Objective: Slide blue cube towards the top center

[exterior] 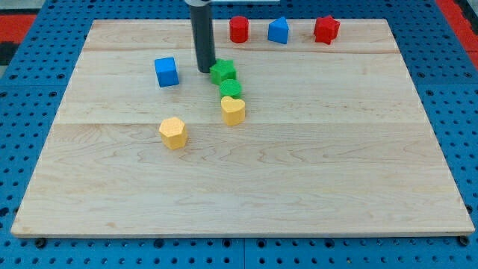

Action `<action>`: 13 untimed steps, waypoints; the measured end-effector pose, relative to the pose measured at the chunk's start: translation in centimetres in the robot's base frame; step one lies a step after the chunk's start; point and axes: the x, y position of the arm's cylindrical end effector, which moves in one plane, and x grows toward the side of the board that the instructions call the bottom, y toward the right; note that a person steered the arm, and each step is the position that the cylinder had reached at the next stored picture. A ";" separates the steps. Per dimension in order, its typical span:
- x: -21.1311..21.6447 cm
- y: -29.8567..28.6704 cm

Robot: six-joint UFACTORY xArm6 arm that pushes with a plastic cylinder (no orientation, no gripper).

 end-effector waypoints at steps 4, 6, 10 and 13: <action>3.4 -9.3; -1.4 -8.5; -3.1 -6.2; -5.3 -5.5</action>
